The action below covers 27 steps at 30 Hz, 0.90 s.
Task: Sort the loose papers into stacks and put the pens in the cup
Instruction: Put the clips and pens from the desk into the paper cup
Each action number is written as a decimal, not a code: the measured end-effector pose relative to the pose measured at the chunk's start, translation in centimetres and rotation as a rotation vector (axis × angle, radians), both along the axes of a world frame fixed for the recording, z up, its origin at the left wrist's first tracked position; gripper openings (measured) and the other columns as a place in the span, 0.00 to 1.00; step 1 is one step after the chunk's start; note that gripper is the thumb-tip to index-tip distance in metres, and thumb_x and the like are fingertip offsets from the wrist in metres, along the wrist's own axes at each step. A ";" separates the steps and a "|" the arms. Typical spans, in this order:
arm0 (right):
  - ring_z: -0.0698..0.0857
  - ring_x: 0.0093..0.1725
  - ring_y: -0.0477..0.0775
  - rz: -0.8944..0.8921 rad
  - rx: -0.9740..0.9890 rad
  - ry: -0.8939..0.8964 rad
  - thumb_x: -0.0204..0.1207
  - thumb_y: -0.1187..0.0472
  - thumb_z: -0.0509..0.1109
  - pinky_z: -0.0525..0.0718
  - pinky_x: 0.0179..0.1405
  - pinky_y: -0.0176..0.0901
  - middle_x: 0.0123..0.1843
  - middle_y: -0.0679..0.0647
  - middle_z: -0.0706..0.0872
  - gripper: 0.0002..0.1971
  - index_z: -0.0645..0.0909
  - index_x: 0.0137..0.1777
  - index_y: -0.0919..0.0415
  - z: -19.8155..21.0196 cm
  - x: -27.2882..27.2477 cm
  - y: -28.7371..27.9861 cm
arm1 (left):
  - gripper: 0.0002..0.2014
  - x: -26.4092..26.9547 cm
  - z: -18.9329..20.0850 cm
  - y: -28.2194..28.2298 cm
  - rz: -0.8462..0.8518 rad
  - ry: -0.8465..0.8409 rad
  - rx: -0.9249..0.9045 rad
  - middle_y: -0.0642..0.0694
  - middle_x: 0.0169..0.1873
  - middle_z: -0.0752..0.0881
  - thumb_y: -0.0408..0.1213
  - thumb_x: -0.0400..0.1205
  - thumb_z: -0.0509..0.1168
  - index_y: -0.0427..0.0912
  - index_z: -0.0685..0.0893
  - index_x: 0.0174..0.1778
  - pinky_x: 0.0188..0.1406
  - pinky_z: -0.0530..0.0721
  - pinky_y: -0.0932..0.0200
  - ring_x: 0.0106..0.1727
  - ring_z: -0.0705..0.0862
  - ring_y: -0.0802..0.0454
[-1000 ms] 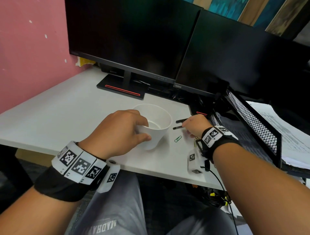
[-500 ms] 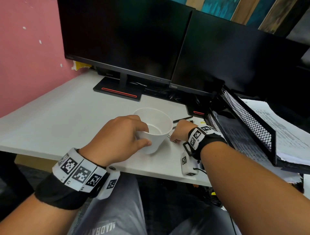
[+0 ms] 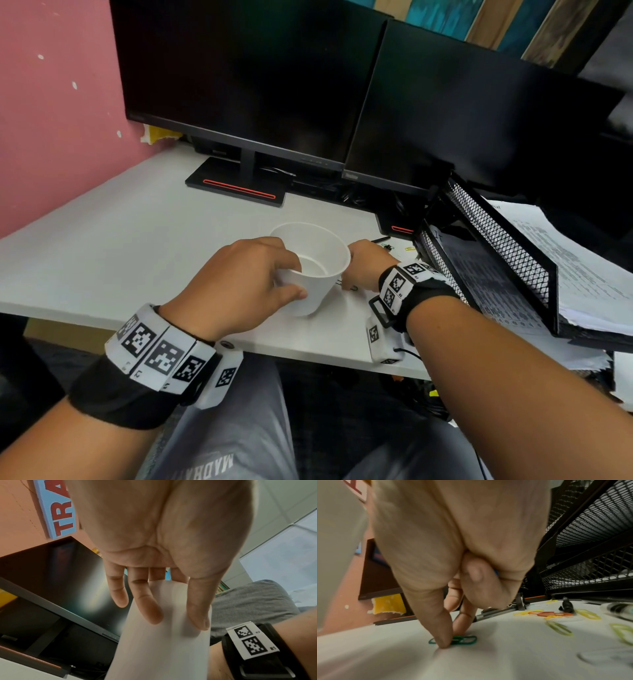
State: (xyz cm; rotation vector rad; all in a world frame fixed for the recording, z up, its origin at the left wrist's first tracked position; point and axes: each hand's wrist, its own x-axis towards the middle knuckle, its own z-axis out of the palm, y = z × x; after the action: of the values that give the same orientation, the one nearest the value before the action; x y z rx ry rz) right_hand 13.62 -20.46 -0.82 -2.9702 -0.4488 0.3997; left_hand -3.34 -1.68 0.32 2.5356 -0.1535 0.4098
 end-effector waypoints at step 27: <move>0.90 0.43 0.54 0.284 0.755 0.208 0.71 0.72 0.67 0.93 0.53 0.48 0.35 0.58 0.89 0.18 0.89 0.26 0.55 10.2 -5.8 2.3 | 0.17 -0.3 0.4 -0.9 -0.021 0.042 0.061 0.60 0.50 0.85 0.57 0.80 0.74 0.57 0.90 0.62 0.47 0.77 0.58 0.45 0.81 0.58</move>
State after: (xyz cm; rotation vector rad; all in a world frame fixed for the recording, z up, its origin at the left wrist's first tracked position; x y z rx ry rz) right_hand 7.81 -18.13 9.36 -2.1208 -0.7897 0.4360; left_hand -3.64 -2.56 0.72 2.5978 -0.1790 0.3479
